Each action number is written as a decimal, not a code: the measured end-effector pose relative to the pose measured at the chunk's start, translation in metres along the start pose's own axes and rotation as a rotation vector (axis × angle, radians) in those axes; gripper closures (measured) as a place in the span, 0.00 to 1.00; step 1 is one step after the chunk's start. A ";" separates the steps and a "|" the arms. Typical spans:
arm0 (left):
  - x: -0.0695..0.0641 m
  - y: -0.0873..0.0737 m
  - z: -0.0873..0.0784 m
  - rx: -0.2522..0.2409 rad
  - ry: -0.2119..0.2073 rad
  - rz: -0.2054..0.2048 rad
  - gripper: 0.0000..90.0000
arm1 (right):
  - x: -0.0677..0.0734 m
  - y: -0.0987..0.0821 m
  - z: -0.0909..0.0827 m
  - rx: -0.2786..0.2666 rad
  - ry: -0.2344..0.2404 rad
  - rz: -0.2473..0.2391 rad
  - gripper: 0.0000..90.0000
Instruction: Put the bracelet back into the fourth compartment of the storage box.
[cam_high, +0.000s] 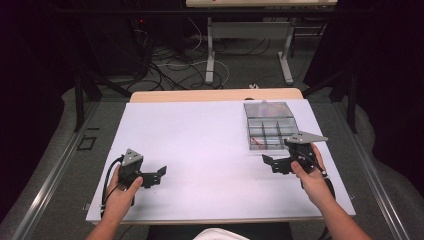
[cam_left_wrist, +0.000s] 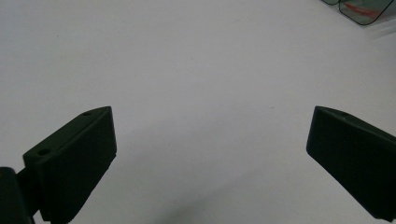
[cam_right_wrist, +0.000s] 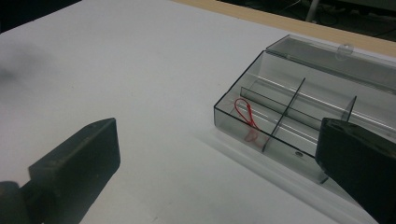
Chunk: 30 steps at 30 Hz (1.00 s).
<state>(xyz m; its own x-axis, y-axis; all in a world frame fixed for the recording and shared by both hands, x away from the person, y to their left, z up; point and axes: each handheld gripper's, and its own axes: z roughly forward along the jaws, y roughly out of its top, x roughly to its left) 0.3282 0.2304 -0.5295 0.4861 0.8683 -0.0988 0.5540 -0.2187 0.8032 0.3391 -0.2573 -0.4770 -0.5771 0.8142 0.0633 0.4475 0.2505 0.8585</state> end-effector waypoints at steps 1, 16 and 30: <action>0.000 0.000 0.000 0.001 0.001 0.002 0.02 | -0.001 -0.002 -0.001 0.000 -0.005 0.002 0.00; 0.001 0.000 -0.001 0.005 -0.003 0.011 0.02 | -0.012 -0.030 -0.007 0.005 -0.041 0.024 0.00; 0.000 0.000 -0.001 0.008 -0.007 0.008 0.02 | -0.028 -0.050 -0.005 0.019 -0.080 0.082 0.00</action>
<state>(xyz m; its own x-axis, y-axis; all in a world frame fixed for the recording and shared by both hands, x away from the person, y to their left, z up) 0.3277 0.2312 -0.5285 0.4951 0.8634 -0.0966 0.5553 -0.2290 0.7995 0.3294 -0.2956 -0.5190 -0.4816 0.8716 0.0914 0.5044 0.1904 0.8422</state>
